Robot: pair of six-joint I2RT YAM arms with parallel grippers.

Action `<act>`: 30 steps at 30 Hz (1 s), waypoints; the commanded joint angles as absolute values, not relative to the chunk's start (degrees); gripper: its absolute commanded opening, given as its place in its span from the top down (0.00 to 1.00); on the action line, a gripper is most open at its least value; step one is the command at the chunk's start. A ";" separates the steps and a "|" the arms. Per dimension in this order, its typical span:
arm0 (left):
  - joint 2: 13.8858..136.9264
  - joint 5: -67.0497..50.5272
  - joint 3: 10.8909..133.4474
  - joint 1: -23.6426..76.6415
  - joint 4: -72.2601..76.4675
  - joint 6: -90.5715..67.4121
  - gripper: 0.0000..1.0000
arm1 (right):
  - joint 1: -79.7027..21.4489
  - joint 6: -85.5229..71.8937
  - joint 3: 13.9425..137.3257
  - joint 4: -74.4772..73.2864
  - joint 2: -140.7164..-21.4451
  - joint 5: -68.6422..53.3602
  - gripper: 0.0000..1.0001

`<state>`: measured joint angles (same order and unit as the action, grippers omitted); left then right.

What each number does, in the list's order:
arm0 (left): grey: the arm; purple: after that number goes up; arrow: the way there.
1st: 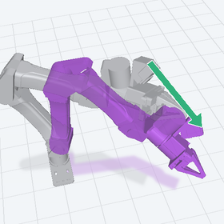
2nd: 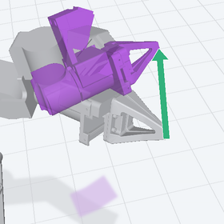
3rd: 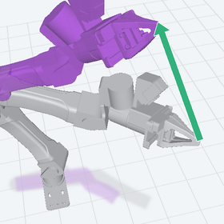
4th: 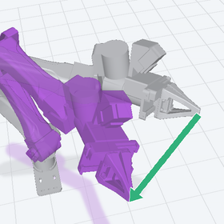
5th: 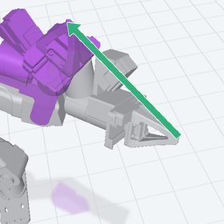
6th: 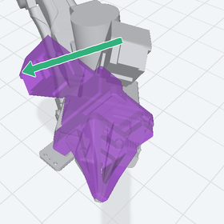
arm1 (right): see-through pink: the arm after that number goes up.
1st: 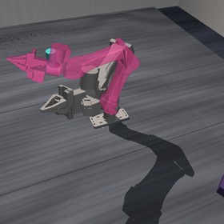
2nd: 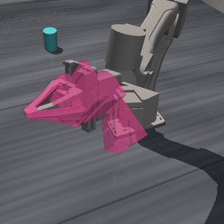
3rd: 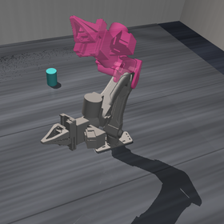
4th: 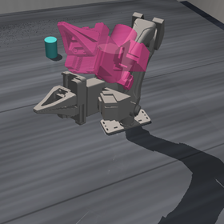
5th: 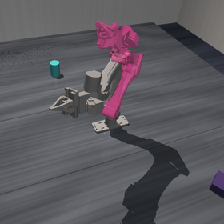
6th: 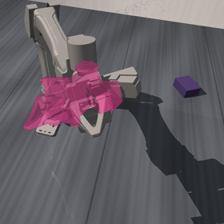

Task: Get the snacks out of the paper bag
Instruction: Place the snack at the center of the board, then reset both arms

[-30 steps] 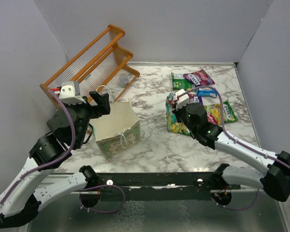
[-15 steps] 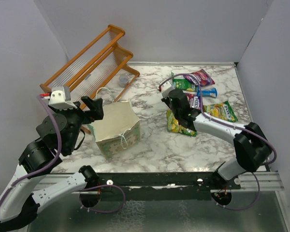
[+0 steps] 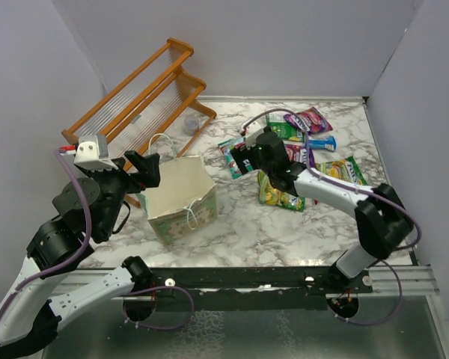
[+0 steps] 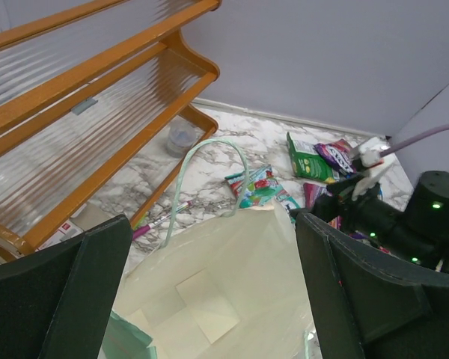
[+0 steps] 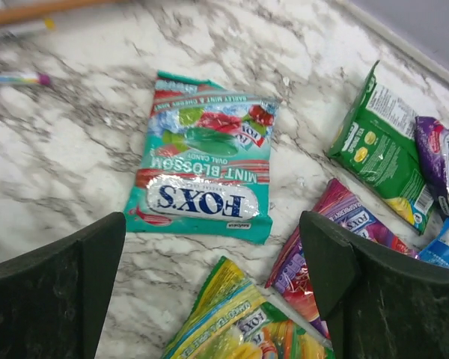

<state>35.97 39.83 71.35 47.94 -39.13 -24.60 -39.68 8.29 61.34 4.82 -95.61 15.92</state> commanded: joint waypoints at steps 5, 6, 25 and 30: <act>35.88 37.99 69.13 47.77 -35.95 -24.26 0.06 | -39.88 -5.87 51.21 11.45 -70.68 15.45 0.01; 35.78 37.81 68.59 47.80 -35.72 -24.36 0.06 | -39.90 -6.67 49.72 9.77 -67.66 14.81 0.01; 39.28 36.56 77.29 47.73 -30.53 -16.37 0.06 | -39.90 -10.01 69.10 -20.89 -34.44 15.36 0.01; 36.38 36.96 80.50 47.80 -29.95 -15.57 0.06 | -39.90 -8.73 74.54 -20.57 -31.16 13.68 0.01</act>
